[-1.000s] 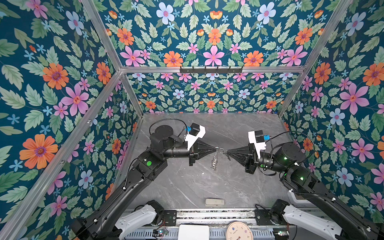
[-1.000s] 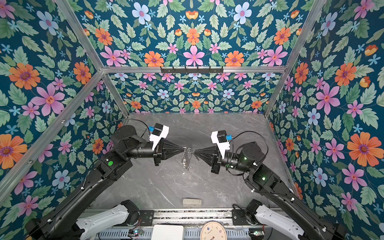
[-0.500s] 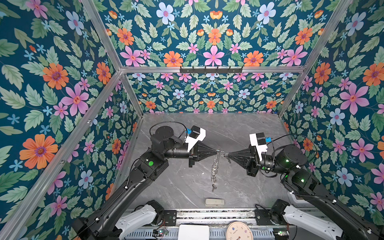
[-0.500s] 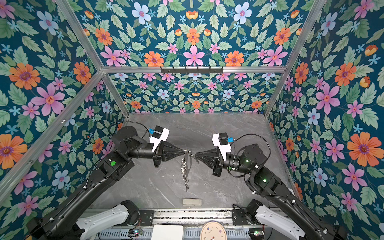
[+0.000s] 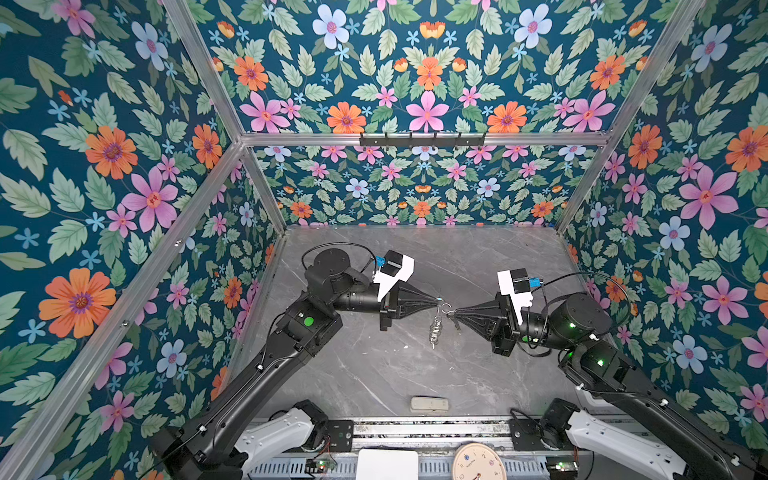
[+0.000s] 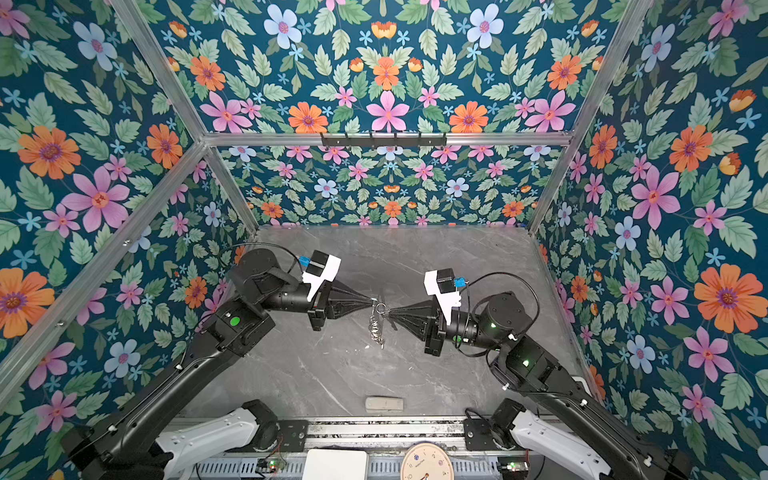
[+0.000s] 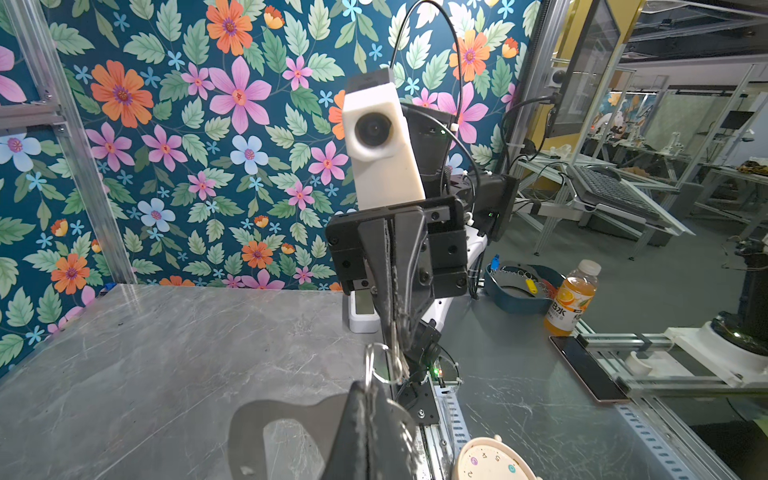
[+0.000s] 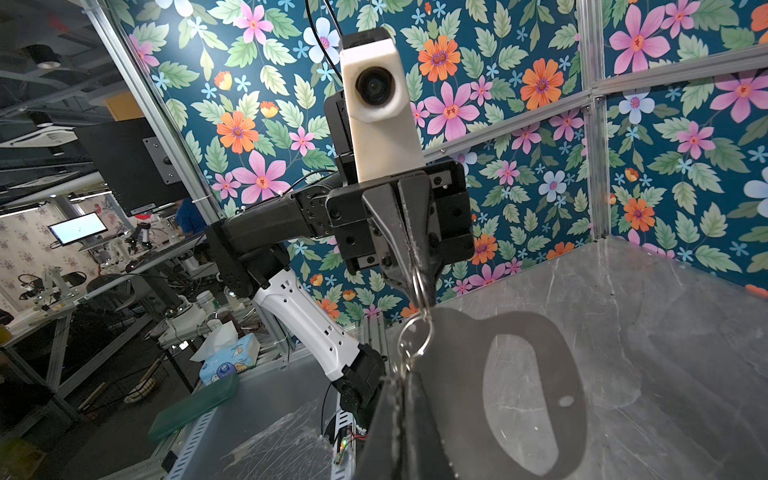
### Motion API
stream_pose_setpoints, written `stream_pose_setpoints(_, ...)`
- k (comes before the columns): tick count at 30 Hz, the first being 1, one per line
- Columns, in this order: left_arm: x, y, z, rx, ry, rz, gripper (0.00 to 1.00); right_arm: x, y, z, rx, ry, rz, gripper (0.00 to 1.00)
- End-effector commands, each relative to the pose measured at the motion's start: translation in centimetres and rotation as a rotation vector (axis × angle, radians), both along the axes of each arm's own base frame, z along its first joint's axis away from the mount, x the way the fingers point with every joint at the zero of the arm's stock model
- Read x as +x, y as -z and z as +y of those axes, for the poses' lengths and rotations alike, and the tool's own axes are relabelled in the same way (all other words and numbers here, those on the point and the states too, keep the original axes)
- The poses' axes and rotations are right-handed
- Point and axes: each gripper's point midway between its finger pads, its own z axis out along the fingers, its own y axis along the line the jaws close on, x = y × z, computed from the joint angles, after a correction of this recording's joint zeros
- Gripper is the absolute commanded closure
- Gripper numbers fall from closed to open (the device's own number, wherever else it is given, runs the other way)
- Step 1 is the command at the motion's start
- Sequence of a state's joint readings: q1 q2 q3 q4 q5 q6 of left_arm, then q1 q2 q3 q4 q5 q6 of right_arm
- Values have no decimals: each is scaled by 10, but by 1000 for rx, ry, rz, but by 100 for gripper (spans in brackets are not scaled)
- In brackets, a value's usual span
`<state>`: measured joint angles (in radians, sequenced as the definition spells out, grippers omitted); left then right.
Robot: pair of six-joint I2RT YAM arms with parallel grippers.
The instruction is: Remove the keys from the keyring
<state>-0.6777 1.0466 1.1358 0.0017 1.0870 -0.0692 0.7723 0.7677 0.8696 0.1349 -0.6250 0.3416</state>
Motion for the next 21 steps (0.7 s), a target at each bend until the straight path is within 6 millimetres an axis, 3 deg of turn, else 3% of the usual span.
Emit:
stream_pose_setpoints(1, -1, -12, 1, -41, 9, -58, 100, -9, -8, -1, 32, -37, -17, 100)
stream_pose_setpoints(21, -1, -17, 4, -58, 26, -67, 100, -21, -5, 5, 33, -78, -16, 100)
